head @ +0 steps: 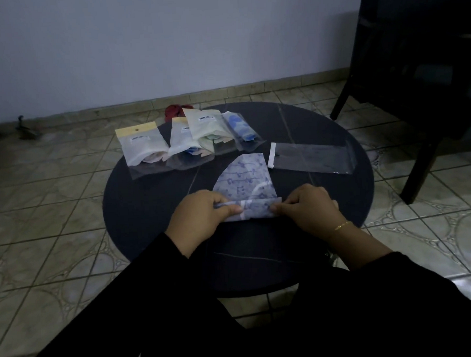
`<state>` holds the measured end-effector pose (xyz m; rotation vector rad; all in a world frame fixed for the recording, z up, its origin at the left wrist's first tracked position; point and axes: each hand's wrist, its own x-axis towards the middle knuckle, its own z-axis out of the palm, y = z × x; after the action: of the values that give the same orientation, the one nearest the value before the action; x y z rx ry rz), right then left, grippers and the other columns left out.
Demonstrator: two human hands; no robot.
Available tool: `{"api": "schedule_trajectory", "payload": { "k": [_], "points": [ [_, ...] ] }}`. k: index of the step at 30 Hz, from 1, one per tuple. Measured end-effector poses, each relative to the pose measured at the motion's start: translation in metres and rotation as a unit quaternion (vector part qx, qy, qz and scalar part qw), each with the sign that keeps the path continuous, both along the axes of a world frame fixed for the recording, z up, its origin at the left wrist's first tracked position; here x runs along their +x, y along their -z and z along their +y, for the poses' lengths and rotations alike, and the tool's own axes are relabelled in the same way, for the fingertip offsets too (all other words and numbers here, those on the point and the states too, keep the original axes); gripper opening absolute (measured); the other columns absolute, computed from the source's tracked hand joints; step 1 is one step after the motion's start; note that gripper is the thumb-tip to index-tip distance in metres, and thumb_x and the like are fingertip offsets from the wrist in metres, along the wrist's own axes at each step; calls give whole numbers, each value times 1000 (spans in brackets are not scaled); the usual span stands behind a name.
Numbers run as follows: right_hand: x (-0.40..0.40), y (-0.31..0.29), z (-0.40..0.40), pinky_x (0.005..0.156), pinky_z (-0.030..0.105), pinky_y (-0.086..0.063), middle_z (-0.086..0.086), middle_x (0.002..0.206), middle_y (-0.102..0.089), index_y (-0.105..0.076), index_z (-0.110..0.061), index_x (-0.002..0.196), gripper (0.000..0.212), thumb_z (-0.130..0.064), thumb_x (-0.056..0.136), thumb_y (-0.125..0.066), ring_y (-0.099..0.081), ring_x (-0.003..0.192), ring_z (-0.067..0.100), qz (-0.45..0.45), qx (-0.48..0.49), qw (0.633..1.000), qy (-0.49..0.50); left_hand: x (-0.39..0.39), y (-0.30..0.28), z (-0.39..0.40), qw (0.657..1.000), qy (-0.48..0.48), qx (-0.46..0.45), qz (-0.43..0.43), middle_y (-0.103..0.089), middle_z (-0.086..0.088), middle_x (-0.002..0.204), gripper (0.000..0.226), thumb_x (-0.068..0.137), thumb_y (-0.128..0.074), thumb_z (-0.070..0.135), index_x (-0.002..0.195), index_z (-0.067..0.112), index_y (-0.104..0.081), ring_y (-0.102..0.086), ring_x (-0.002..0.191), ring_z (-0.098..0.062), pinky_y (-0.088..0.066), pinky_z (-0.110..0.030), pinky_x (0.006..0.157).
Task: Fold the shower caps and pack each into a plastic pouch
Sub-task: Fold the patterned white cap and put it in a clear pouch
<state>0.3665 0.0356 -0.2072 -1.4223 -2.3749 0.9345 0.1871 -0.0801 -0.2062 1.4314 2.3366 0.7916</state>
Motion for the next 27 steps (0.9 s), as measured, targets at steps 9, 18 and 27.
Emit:
{"api": "schedule_trajectory", "payload": {
  "k": [9,18,27],
  "points": [
    [-7,-7,-4,92,42,-30,-7,104,-54,-51,-33,97,27,-46,80,-67,-42,112,21,-1,8,1000,7,15,-2,4,965,-37,-38,258,-47,4,120,49,79,-62,58,120,33,-54,-39,114,-20,-30,-31,88],
    [-4,3,-6,101,44,-20,-4,145,-29,-32,-61,132,38,-50,96,-27,-25,130,22,-154,149,968,-129,12,7,3,970,94,-53,217,-44,13,132,39,95,-42,48,133,41,-48,-43,117,-14,-33,-30,95],
    [12,-3,-3,106,41,-12,-11,151,-23,-38,-56,132,43,-58,89,-42,-9,139,19,-166,128,960,-188,4,2,-2,961,162,-50,220,-53,16,124,55,86,-32,67,128,39,-56,-51,109,-16,-40,-29,90]
  ]
}}
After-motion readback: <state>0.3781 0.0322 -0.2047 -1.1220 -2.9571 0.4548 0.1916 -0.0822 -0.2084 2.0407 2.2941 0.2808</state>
